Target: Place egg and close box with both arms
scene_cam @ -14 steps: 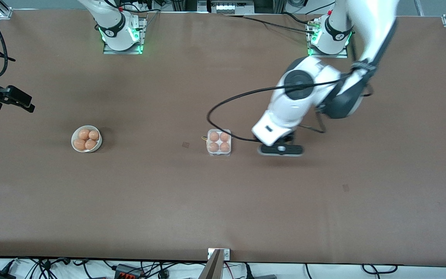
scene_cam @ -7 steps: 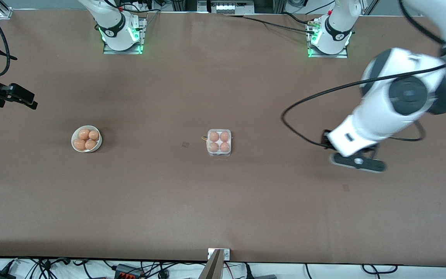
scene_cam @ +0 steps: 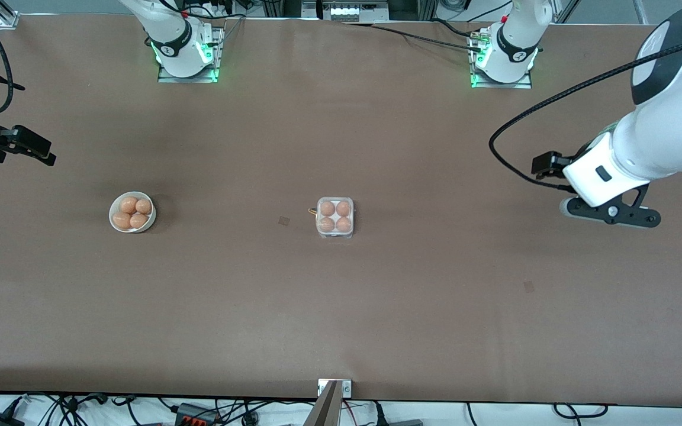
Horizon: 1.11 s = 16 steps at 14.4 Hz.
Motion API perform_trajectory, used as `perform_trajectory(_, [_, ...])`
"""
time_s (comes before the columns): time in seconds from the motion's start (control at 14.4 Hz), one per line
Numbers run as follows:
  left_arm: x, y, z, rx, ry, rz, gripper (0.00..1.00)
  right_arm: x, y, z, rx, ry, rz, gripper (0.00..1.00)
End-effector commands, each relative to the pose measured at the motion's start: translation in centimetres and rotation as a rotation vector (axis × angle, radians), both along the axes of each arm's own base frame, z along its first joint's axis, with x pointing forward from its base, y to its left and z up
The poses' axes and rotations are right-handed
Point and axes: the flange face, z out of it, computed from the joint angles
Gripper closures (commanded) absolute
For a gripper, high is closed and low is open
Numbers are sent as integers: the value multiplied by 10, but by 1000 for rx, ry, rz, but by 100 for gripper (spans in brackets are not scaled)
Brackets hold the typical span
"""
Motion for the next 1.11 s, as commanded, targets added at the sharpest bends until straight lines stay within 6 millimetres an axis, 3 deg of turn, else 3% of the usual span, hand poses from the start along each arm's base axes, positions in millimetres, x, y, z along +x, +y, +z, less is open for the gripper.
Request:
perform_trajectory(0.0, [-31, 15, -12, -9, -30, -5, 0, -3, -1, 5, -9, -1, 0, 0])
perform_trajectory(0.14, [-42, 36, -24, -102, -90, -55, 0, -4, -4, 5, -9, -1, -6, 0])
perform_trajectory(0.35, [-50, 49, -26, -97, -90, -55, 0, -3, -2, 3, -5, 2, -5, 0])
perform_trajectory(0.63, [-52, 50, -26, -94, -74, -51, 0, -3, 1, -10, -6, 8, 2, 0])
perform_trajectory(1.04, [-54, 49, -25, -94, -58, -54, 0, -8, 1, -6, -3, 3, 14, 0])
